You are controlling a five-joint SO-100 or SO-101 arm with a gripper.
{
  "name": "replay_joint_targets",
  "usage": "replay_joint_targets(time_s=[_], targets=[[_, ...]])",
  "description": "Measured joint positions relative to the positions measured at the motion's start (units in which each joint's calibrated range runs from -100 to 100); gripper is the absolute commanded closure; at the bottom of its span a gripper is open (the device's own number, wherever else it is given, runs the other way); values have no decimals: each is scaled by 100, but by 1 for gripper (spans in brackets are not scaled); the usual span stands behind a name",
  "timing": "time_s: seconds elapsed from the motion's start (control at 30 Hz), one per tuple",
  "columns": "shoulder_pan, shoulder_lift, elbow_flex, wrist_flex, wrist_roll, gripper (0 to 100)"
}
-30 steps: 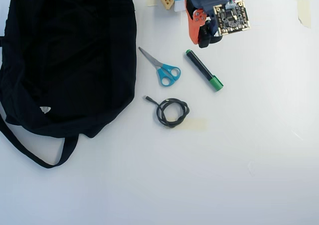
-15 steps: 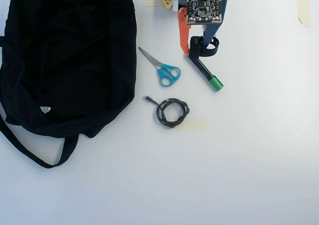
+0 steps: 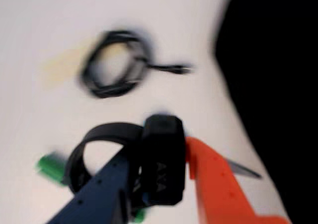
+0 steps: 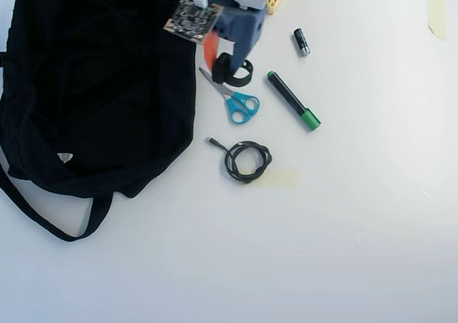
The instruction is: Put the bike light into the black bag
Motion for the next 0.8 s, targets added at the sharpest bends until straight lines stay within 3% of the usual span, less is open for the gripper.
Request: replay_joint_targets(time_s=[0.57,0.8], targets=[[2924,83,86,-1245,0,98],[4129,1968,118,-2430,0,98]])
